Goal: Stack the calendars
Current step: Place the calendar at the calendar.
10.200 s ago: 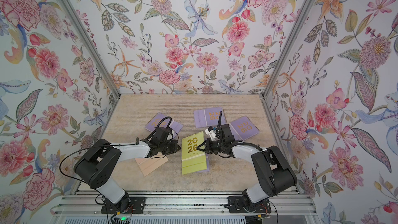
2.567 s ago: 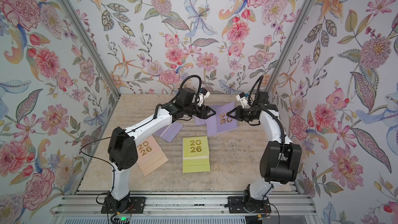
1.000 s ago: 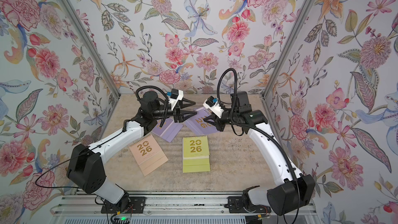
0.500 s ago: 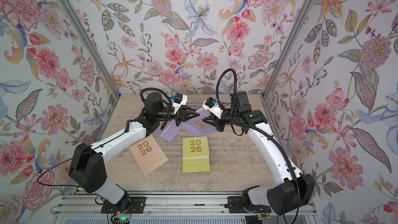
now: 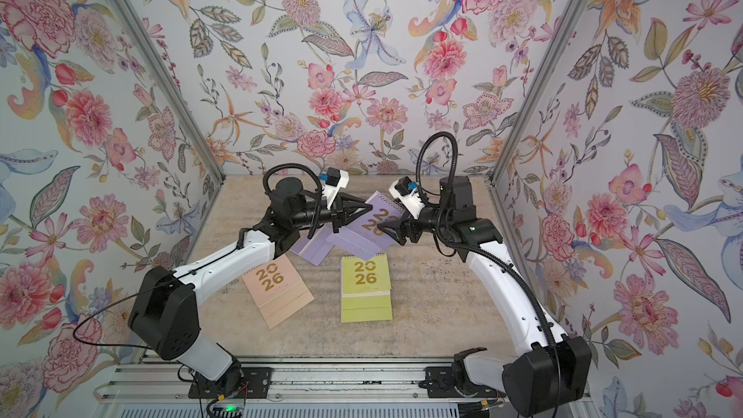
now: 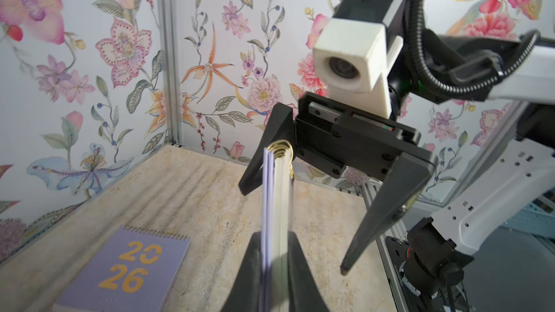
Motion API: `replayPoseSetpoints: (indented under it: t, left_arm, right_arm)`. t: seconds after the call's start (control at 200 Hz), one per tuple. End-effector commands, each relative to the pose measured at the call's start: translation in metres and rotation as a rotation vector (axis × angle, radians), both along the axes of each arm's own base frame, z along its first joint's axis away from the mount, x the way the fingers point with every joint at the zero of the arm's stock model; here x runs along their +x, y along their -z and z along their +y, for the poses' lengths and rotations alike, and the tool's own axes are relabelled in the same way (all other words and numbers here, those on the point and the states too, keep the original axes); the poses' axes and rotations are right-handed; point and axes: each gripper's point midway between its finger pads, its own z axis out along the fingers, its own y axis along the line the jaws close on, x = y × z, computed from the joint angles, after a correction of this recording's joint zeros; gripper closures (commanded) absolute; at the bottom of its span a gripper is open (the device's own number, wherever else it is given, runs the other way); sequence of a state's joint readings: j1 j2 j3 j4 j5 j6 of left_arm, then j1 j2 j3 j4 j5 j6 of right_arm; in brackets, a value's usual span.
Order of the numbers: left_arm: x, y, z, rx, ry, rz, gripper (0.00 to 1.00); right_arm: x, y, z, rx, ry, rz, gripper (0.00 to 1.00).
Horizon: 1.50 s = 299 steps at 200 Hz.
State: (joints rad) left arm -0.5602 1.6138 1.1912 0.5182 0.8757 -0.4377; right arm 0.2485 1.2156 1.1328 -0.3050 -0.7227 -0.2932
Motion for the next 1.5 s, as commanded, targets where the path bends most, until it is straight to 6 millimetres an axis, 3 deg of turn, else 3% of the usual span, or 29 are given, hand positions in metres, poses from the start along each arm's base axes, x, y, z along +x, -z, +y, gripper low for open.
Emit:
replayPoseSetpoints:
  t: [0.0,0.175,0.365,0.535,0.701,0.961,1.201,1.491]
  left_arm:
    - [0.03,-0.029,0.022,-0.16,-0.179,0.118,1.0]
    - [0.05,-0.004,0.029,-0.25,-0.233,0.428,1.0]
    - [0.053,0.018,0.031,-0.389,-0.187,0.685,1.0]
    - [0.054,0.029,0.034,-0.484,-0.166,0.827,1.0]
    - [0.056,0.039,0.041,-0.544,-0.185,0.905,1.0]
    - [0.052,0.051,0.051,-0.613,-0.202,0.983,1.0]
    - [0.049,0.058,0.056,-0.628,-0.227,1.007,1.0]
    - [0.048,0.063,0.059,-0.632,-0.238,1.017,1.0]
  right_arm:
    - [0.018,-0.038,-0.025,0.225,0.189,-0.053,0.0]
    - [0.03,-0.026,-0.063,0.408,0.476,0.041,0.01]
    - [0.03,0.01,-0.069,0.598,0.594,0.313,0.01]
    - [0.037,0.037,-0.051,0.674,0.59,0.563,0.0]
    - [0.042,0.043,-0.022,0.72,0.505,0.647,0.05]
    - [0.052,0.041,0.012,0.78,0.401,0.66,0.28]
    - [0.058,0.039,0.022,0.825,0.376,0.662,0.56]
    - [0.056,0.044,0.025,0.841,0.37,0.656,0.84]
